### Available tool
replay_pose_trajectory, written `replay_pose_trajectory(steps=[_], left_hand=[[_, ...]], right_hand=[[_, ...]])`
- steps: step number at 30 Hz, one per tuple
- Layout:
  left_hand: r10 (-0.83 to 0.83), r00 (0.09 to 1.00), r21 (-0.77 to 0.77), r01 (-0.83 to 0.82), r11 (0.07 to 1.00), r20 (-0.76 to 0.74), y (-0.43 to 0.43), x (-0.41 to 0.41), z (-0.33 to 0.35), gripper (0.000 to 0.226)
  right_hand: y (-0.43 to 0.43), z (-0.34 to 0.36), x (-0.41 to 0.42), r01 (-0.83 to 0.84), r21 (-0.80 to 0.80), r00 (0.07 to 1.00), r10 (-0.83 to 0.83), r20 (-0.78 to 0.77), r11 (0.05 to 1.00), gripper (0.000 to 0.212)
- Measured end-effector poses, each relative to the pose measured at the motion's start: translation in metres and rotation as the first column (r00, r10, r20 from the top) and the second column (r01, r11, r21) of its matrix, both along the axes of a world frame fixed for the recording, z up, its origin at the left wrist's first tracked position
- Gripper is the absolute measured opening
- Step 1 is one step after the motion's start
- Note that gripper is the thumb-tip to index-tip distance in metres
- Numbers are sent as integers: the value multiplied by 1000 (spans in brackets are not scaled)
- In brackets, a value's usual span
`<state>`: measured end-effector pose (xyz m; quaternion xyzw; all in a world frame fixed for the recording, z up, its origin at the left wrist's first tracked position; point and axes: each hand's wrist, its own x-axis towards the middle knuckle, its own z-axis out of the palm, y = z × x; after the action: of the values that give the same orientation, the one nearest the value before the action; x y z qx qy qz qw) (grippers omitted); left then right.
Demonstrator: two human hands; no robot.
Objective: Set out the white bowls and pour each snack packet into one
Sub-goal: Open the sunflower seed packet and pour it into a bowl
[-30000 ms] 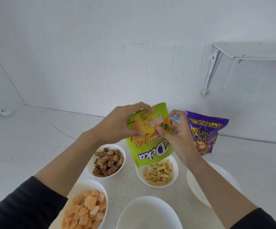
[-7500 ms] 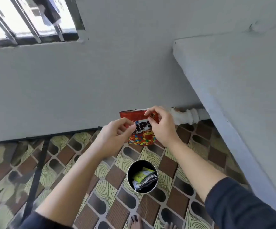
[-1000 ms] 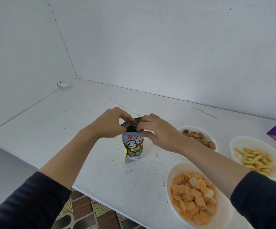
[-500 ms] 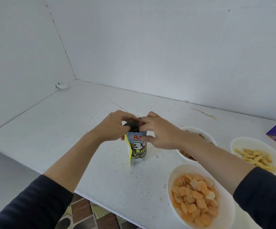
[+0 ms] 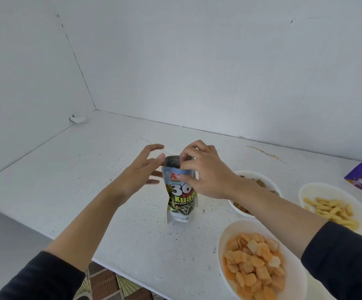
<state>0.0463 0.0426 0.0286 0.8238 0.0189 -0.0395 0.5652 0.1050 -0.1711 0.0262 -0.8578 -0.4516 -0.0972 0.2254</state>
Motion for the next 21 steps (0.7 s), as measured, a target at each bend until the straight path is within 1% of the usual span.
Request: replay_pose_trajectory(steps=[2,6,8,10,12,15,17,19,21], left_hand=[[-23,999,-96,20,995,-27,3,-5,-3,40],[-54,998,-143,51,988,-17,-6,-9,-11,36],[-30,999,-138,32,990,12,-12,-8,-14,37],[-14,999,-137,19,990,37,-18,-6,-15,41],[12,998,-178,1,984,68,-24,-4,-15,44],[50,992,-370,-2,929,119,-32,1,-13,46],[45,991,-507,25,861,126,-40,4,-9,45],[19,992,-579,56,814,123,-48,7,-6,39],[-17,994,-613,79,786,107,-56,10,-2,29]], right_hand=[[2,2,2,37,106,999,-38,7,994,20],[7,17,8,113,288,994,-112,-21,951,21],[8,28,11,157,384,987,-136,-83,910,19],[7,41,13,231,472,969,-156,-192,851,18],[4,53,16,298,548,948,-179,-262,781,24],[-3,66,19,375,623,919,-184,-350,687,31],[-8,70,19,415,655,901,-185,-392,631,25],[-14,72,19,444,669,890,-208,-406,596,16],[-20,73,19,479,669,874,-237,-425,568,13]])
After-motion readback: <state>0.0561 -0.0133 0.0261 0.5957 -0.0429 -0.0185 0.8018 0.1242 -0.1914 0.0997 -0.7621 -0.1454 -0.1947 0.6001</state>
